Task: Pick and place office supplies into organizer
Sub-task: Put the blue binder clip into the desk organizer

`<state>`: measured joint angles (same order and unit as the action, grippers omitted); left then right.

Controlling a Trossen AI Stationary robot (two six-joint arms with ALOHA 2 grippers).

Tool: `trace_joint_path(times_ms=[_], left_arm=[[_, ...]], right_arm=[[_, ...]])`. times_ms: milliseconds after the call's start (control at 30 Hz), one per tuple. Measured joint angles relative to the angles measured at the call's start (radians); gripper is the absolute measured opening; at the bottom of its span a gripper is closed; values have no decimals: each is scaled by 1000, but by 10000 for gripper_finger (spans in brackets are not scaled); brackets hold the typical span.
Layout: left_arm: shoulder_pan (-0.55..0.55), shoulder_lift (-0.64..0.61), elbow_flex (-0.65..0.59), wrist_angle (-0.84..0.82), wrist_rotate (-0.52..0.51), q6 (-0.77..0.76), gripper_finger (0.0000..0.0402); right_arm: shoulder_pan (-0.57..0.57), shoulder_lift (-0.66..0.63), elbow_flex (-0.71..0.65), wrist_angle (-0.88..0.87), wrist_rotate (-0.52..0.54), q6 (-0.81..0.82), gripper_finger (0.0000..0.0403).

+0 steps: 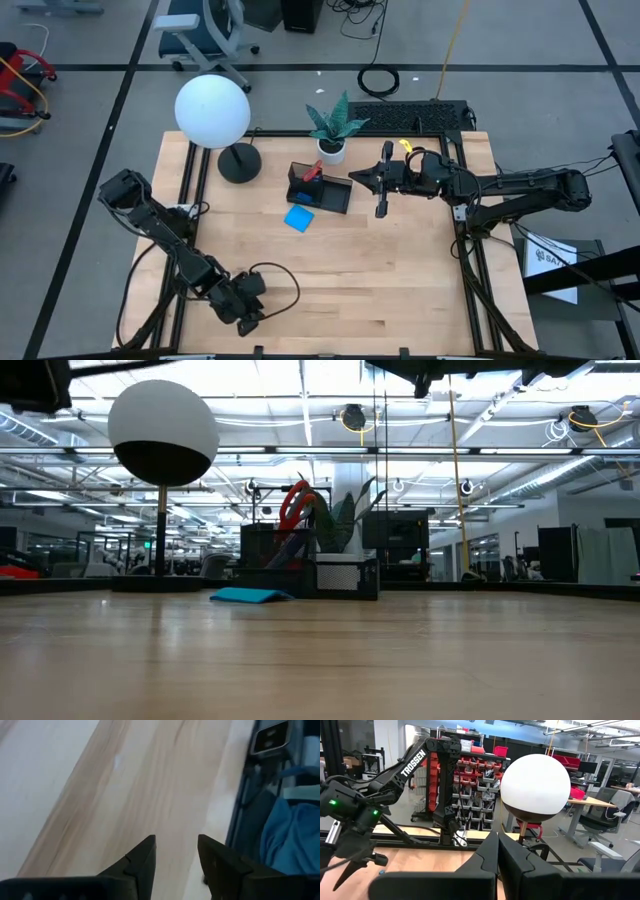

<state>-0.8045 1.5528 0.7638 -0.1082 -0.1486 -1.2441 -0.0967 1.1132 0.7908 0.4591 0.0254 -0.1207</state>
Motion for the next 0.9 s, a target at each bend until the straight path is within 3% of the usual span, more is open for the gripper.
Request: trace_joint_path(times_ms=[200, 600, 767, 900], left_arm=[[26, 0, 1, 27, -18, 75, 154], [36, -1, 1, 4, 1, -185, 154], [50, -1, 14, -122, 15, -261, 154], [52, 42, 118, -391, 23, -328, 154]], right_arm=[[0, 0, 0, 0, 0, 0, 0], [0, 0, 0, 0, 0, 0, 0], [0, 0, 0, 0, 0, 0, 0], [0, 0, 0, 0, 0, 1, 0]])
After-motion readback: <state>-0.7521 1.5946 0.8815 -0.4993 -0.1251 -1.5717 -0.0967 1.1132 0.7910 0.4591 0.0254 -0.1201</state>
